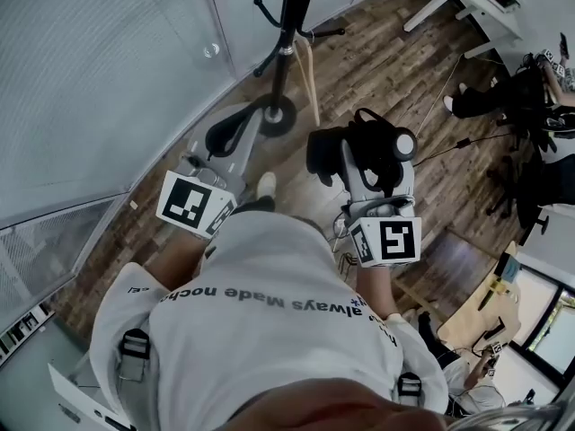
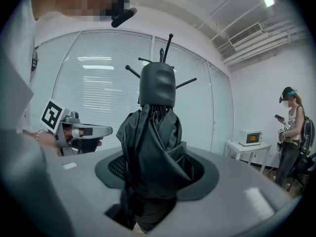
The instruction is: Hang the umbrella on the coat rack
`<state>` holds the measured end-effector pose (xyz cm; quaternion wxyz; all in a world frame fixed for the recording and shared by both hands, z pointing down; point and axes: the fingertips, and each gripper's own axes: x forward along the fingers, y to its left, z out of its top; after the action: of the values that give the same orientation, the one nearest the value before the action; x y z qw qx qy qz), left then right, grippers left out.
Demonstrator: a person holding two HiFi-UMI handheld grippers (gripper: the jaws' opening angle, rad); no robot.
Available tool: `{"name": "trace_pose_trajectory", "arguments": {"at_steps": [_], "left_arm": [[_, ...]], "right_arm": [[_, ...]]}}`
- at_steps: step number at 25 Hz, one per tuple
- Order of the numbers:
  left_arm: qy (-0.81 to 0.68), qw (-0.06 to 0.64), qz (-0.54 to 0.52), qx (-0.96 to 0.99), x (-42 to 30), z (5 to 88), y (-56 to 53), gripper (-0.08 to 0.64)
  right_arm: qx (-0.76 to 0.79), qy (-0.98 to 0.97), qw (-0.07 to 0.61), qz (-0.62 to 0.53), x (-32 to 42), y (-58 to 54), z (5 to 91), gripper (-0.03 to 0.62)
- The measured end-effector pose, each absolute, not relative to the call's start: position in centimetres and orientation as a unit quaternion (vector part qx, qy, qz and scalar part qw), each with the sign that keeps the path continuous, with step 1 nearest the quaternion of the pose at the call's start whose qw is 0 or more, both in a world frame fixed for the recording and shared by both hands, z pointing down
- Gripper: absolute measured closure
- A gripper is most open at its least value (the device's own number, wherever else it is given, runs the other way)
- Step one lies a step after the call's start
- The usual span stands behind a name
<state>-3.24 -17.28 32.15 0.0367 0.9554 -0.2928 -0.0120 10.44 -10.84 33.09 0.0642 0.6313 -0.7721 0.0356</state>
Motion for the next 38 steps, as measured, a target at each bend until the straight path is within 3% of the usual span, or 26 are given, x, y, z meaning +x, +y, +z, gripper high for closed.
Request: {"name": "trace_pose_trajectory", "arguments": {"at_steps": [14,38], "left_arm": [[-0.313,0.033,-0.007,0.949,-4.3,31.9,-21.3,0.558],[-0.372,0.016,0.001,0.928,1.7,30.0,-22.9,0.558]], "right_arm": [[0.623,-0.779,0.057,0.036,10.4,-16.0,33.0,0.359],[0.545,-0.837,0.045,0.02,15.7,-21.3,29.7,0.359]]}}
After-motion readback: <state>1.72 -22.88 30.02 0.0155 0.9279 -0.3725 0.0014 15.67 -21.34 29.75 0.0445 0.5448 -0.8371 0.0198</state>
